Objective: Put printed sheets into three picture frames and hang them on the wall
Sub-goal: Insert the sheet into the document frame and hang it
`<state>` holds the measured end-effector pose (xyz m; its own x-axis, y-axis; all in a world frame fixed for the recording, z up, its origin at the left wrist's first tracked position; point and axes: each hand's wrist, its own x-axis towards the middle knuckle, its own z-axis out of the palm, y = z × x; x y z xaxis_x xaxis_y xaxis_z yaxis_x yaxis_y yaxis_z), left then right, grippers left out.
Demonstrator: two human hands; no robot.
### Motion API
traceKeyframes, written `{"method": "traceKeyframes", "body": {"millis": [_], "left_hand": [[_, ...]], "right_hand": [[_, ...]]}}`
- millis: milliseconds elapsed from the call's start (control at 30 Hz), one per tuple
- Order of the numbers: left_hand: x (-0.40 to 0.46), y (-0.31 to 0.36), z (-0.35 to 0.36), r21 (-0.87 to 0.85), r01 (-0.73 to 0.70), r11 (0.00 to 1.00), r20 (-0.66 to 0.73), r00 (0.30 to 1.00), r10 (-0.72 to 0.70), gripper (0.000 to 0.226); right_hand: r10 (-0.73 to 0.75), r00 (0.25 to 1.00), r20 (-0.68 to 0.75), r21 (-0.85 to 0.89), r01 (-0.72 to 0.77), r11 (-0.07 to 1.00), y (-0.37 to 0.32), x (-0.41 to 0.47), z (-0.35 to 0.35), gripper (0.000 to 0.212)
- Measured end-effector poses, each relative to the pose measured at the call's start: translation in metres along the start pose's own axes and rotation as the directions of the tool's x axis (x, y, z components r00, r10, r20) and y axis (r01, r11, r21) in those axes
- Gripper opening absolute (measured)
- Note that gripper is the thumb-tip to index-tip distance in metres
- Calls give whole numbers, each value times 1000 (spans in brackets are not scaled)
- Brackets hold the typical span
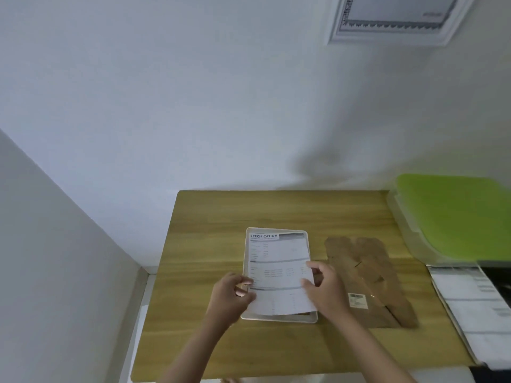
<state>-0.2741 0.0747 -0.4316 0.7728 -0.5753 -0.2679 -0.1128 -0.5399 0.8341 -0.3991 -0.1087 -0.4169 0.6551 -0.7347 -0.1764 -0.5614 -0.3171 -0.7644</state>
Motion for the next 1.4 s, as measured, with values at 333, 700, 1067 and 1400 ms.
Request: {"method": "traceKeyframes", "body": {"millis": [333,700,1067,1400], "left_hand": [[0,-2,19,162,-46,986,-26,998,51,29],[-1,-8,19,222,-74,972,-52,995,88,34],[-6,8,32,224,-38,974,-173,982,78,35],[-30,83,146,129,-135,982,-119,981,151,30]], "right_hand": [[-7,986,166,-232,46,972,13,1,0,56],[-18,983,183,-242,63,968,22,7,7,60],[-112,991,74,-67,117,991,34,0,-15,41],[-87,987,-133,-146,68,987,103,4,-110,36]]}}
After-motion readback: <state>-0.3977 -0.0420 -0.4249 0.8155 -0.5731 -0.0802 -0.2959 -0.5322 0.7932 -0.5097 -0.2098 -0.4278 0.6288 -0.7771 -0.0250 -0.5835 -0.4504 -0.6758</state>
